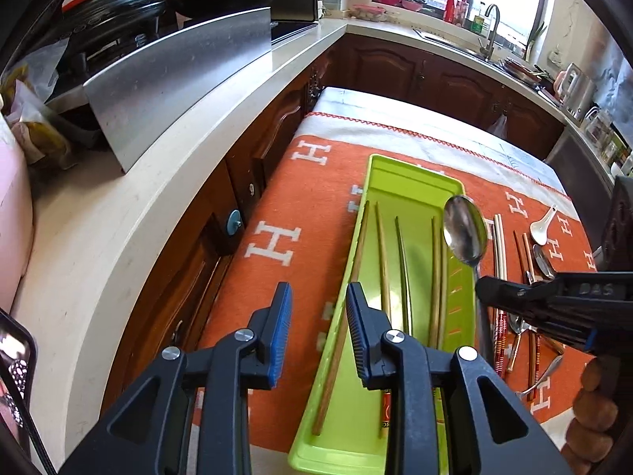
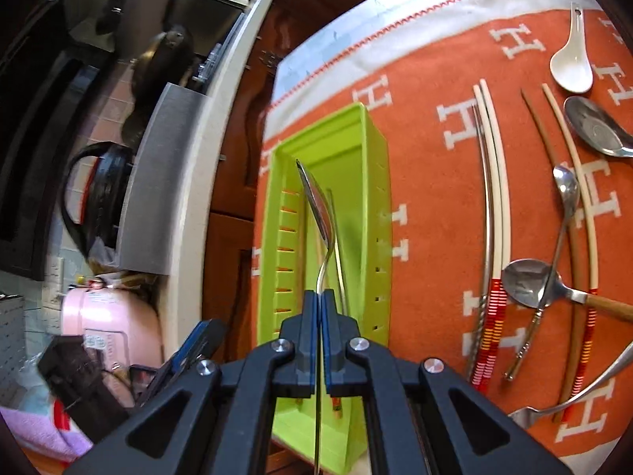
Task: Organize utensils
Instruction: 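Open the left tool into the tray while the right tool lowers the spoon in and releases, then move both tools back over the utensil pile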
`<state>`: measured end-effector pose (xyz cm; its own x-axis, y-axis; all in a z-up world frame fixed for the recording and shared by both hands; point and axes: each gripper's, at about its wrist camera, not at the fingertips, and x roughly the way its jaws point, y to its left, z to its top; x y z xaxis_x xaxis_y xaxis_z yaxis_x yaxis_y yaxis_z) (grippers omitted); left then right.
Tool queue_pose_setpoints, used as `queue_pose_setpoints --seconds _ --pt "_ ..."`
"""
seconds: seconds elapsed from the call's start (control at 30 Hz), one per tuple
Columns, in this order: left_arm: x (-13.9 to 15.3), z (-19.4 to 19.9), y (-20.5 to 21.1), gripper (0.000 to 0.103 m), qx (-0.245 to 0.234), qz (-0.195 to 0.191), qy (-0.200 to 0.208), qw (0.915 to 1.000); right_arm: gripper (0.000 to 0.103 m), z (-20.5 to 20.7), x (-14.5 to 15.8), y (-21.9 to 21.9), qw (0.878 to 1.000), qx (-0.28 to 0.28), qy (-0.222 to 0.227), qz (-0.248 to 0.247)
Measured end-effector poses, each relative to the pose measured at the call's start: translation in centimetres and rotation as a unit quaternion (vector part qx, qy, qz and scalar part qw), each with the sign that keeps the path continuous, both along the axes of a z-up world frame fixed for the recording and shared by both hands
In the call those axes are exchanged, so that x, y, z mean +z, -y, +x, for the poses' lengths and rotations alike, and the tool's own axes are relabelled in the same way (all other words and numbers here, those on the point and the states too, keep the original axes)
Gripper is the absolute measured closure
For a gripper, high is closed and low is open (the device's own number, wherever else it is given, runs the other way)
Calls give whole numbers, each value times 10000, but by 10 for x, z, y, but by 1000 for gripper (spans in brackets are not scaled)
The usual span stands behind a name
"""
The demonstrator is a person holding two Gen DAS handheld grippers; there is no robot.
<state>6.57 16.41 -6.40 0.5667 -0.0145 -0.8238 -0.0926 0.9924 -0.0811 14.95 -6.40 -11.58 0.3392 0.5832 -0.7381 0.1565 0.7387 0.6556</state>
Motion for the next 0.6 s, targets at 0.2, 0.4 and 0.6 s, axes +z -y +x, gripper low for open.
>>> queue_pose_setpoints --seconds 0.2,0.4,0.6 --pt "-2 -4 -5 76 38 -19 0 10000 96 1 -13 -13 9989 242 -308 -246" --pt "0 -4 4 75 -53 8 -36 10000 96 -8 4 -11 9982 357 109 -470" --pt "5 -7 23 70 -258 71 -13 9996 96 -19 20 6 9953 431 496 -717"
